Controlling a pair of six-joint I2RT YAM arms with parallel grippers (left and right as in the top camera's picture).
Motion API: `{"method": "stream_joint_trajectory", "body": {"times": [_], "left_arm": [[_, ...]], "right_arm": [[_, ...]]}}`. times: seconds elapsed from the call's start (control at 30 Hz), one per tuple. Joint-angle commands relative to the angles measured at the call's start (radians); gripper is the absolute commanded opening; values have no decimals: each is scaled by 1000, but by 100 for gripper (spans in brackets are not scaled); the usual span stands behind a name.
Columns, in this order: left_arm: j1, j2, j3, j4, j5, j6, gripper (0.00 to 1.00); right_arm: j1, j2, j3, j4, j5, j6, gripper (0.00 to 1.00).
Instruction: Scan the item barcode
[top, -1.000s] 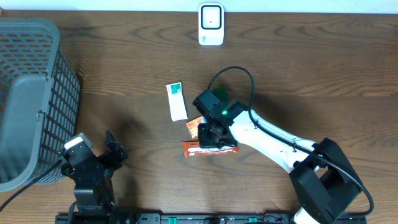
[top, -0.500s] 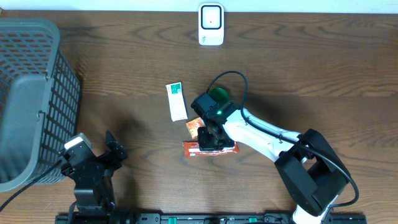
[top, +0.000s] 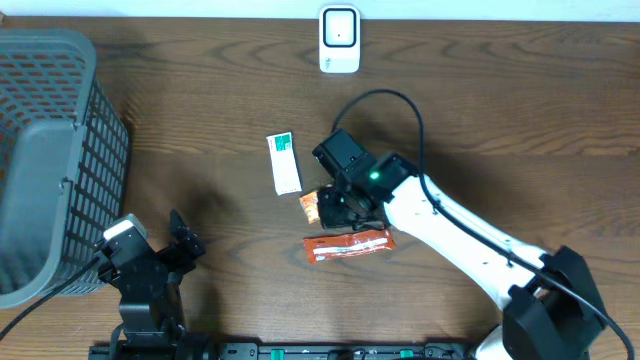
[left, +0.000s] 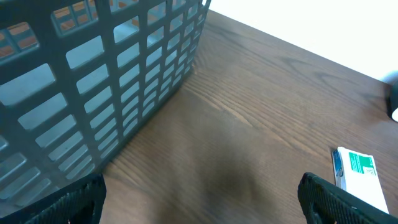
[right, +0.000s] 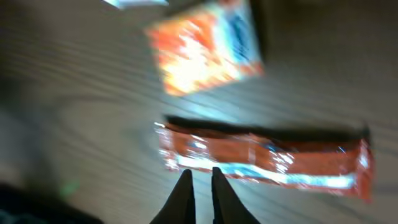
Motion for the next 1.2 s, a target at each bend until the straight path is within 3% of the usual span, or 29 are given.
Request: {"method": "stream_joint_trajectory", "body": {"times": [0.0, 0.3, 1.17], "left_arm": [[5, -2, -3, 0, -3, -5, 98], [5, -2, -3, 0, -3, -5, 99], [5, -2, -3, 0, -3, -5, 99]], "right_arm": [[36, 42, -13, 49, -8, 19, 4], [122, 180, -14, 132, -12, 26, 1], [234, 222, -28, 118, 19, 40, 1]]}}
